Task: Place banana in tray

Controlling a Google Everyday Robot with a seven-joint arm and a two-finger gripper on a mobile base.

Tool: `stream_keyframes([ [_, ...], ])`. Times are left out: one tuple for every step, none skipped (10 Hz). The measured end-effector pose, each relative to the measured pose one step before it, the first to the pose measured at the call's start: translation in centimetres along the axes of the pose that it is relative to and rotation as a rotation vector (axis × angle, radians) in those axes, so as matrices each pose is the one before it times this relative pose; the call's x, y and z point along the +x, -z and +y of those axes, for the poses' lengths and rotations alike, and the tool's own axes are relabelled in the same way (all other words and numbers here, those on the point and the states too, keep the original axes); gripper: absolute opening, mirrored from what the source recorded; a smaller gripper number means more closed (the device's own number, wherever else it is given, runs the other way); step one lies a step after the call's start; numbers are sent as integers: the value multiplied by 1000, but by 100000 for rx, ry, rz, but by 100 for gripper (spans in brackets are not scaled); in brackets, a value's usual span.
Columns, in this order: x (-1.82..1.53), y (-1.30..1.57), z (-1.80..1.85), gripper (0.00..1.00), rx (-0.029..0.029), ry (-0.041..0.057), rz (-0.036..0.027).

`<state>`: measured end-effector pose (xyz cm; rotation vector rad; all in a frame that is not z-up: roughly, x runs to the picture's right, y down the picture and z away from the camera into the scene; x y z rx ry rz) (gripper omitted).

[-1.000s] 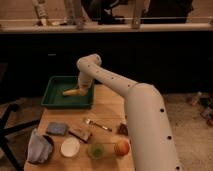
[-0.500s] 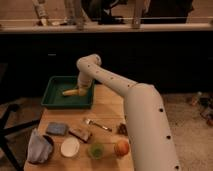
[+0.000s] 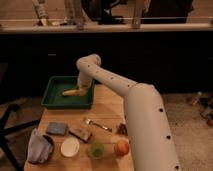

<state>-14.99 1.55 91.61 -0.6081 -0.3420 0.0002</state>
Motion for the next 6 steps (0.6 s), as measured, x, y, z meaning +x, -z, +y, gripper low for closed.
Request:
stream_keyframes([
  [-12,-18,7,80,-21,22,4],
  [-16,-8,5,80,-13,25,-6],
  [-8,0,0,80,-1,8,-8],
  [3,0,1,80,0,-2,6],
  [5,-1,0,80,-2,-9,1],
  [1,1,1,80,-2,1,-1],
])
